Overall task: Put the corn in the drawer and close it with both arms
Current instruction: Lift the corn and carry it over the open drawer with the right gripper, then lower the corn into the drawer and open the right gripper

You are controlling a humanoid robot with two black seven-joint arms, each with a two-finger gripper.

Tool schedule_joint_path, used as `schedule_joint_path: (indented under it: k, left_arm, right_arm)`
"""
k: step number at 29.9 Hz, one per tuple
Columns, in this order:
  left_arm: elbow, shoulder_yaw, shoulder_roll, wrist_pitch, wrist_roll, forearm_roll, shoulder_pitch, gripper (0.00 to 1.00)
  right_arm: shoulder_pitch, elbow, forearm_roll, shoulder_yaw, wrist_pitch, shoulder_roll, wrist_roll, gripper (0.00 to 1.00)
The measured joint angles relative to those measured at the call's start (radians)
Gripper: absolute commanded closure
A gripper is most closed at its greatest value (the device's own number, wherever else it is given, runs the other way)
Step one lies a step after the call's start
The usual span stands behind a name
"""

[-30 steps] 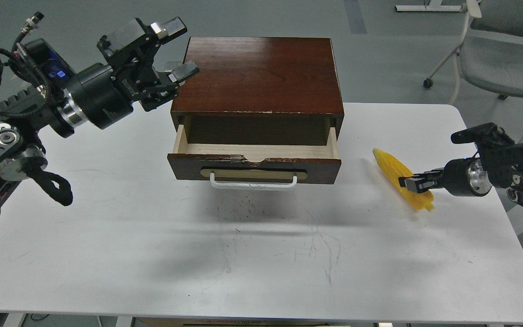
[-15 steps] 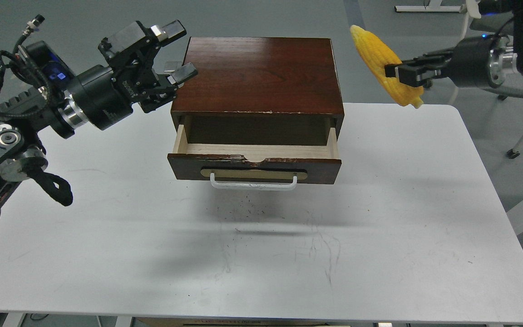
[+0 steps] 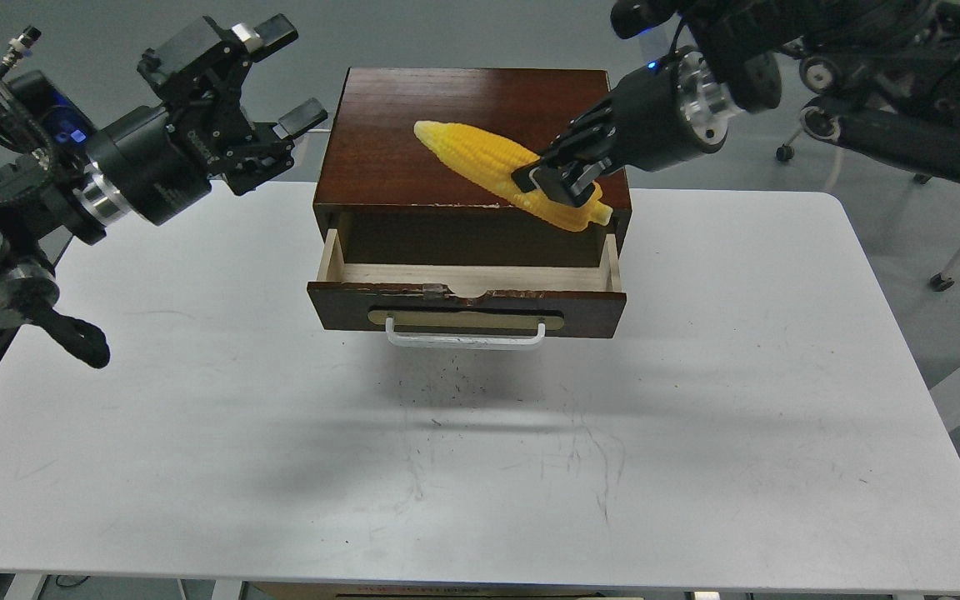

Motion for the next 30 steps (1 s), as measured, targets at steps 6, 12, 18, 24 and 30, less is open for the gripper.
schedule_joint_path:
  k: [6,12,18,24,30]
  left_arm:
    - [0.015,0.001,0.038,0.000,-0.003,-0.037,0.001,0.00]
    - [0.016,0.002,0.047,0.000,-0.004,-0.040,0.002,0.00]
    - [0.016,0.002,0.050,0.000,-0.004,-0.040,0.002,0.00]
    - [0.016,0.002,0.054,0.000,-0.004,-0.040,0.003,0.00]
    - [0.015,0.003,0.054,0.000,-0.004,-0.040,0.003,0.00]
  right_arm:
    - [0.004,-0.018,-0.126,-0.059,-0.025,0.099,0.000,0.99]
    - [-0.006,-0.097,-0.159,-0.122,-0.081,0.179,0.000,0.99]
    - [-0.043,-0.154,-0.160,-0.148,-0.109,0.233,0.000,0.89]
    - [-0.078,-0.178,-0.158,-0.149,-0.112,0.243,0.000,0.40]
    - [-0.085,-0.180,-0.150,-0.148,-0.135,0.239,0.000,0.16]
